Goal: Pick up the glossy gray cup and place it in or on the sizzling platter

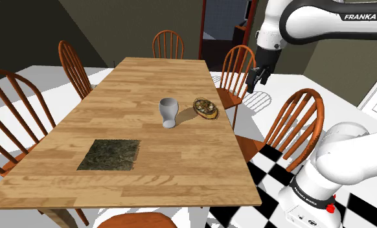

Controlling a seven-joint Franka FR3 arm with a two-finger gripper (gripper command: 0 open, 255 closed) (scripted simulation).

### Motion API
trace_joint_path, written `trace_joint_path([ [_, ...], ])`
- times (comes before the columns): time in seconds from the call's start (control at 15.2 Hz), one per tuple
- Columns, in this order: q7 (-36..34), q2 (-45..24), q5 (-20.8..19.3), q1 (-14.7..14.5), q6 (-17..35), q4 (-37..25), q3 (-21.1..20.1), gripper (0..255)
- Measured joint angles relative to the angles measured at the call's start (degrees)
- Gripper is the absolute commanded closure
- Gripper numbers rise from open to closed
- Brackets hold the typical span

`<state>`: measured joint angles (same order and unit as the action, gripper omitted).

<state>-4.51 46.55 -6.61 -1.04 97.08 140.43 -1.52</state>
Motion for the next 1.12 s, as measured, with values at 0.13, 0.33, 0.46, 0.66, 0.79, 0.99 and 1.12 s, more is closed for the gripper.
trace_joint_path([
  [0.13,-0.33,-0.88,0.14,0.00,0.43,-0.30,-0.16,0],
  [0.33,-2.46,-7.22,0.94,-0.06,3.39,-2.81,-1.32,0],
  [0.46,-4.27,-11.82,1.55,-0.19,5.52,-4.57,-2.34,0],
  [0.66,-6.54,-18.43,2.10,-0.16,7.66,-8.08,-3.50,0],
  [0.79,-7.94,-23.95,2.18,-0.02,9.39,-11.24,-4.15,0],
  [0.99,-10.34,-31.12,2.30,-0.10,10.36,-16.47,-5.28,0],
  [1.12,-12.11,-35.90,2.24,-0.25,11.40,-19.50,-6.01,0],
])
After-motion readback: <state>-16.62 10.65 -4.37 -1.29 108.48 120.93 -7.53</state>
